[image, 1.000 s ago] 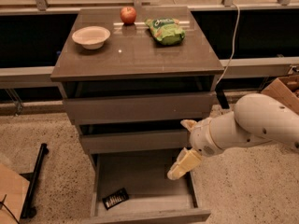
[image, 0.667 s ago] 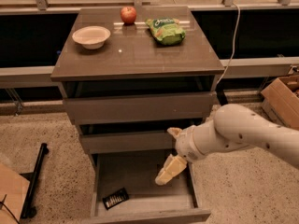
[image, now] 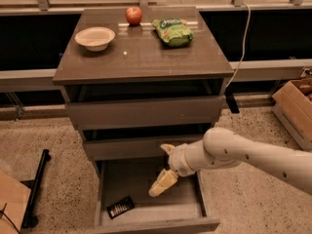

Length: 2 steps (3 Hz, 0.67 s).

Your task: Pick rxbar chocolate from bottom drawer and place on counter

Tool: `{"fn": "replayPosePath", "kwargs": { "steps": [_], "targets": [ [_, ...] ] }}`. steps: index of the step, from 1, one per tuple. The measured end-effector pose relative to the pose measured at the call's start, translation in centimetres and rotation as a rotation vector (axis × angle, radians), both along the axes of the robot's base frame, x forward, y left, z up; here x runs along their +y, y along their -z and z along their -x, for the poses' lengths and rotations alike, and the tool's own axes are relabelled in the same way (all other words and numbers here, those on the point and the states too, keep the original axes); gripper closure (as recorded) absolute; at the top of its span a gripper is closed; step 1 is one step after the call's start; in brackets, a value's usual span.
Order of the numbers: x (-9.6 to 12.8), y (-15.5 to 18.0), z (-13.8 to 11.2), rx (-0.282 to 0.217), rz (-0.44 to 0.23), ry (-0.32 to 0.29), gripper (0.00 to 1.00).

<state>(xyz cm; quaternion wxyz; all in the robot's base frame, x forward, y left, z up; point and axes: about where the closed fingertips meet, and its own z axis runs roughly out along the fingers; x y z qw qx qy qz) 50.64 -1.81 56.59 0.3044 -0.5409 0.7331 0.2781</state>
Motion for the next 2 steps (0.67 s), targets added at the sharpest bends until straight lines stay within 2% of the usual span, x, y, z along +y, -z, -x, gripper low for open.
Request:
{"fn": "replayPosePath", "kwargs": {
  "steps": [1, 2],
  "targets": [
    [0.3, 1.7, 0.3, 0.027, -0.015, 0.000, 0.00],
    [0.6, 3.3, -0.2, 0.029, -0.021, 0.026, 0.00]
  ]
}}
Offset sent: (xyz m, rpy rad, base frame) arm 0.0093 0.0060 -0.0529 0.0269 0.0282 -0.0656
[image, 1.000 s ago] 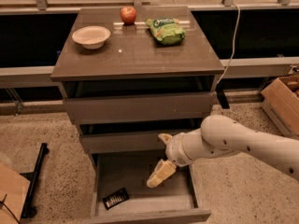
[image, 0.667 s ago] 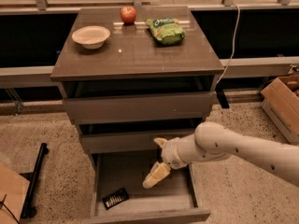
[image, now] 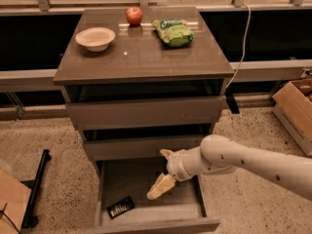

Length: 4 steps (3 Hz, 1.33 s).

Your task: Pick rxbar chocolate from bottom drawer and place on counter

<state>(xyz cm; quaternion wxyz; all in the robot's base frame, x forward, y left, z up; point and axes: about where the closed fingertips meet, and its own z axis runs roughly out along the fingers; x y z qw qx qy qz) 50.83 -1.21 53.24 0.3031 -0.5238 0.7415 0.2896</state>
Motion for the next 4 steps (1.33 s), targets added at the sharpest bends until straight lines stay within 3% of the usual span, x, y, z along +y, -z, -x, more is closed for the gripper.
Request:
{"fn": "replayPosePath", "kwargs": {
  "steps": [1, 2, 3, 4],
  "targets": [
    [0.6, 3.1, -2.0, -0.037, -0.051, 0.017, 0.00],
    [1.8, 8.7, -3.5, -0.034, -0.107, 0.011, 0.00],
    [3.2, 16.1, -5.2, 0.007, -0.135, -0.019, 0.00],
    [3.9, 20.6, -6.4, 0.043, -0.153, -0.026, 0.00]
  ]
}}
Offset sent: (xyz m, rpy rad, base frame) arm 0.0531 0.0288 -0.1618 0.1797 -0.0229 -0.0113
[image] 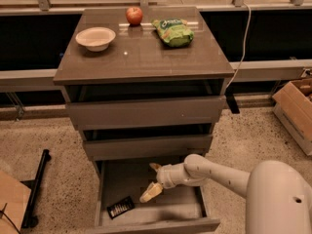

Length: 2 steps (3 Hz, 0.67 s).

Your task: Pick rxbar chocolate from bottom drawer and place on counter

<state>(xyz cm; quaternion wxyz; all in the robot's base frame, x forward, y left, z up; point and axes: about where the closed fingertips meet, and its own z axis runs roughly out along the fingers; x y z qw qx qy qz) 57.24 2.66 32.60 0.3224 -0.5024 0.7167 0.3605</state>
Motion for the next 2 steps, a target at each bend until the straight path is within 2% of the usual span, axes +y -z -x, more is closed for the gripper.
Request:
{"fn": "replayPosePath", "kwargs": {
  "steps": [1, 2],
  "targets": [
    [-0.08, 0.49, -0.53, 0.001, -0.004, 0.011, 0.00],
    [0.48, 1.15, -0.29, 0.002, 0.044, 0.011, 0.00]
  ]
}}
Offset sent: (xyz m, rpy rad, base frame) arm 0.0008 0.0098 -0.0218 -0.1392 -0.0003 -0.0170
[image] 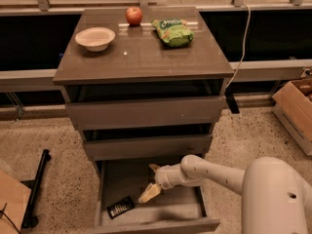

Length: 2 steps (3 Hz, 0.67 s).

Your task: Pick rxbar chocolate from bottom drawer and place on counter

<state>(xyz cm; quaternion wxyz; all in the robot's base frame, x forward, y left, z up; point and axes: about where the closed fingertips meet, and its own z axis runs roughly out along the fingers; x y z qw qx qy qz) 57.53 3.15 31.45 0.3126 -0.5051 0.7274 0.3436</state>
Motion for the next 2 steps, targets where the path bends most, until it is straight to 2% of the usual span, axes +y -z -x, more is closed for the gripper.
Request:
{"fn": "replayPosePath", "kwargs": {
  "steps": [2],
  "targets": [
    [1.5, 5.4, -2.3, -0.087, 0.007, 0.004, 0.00]
  ]
}}
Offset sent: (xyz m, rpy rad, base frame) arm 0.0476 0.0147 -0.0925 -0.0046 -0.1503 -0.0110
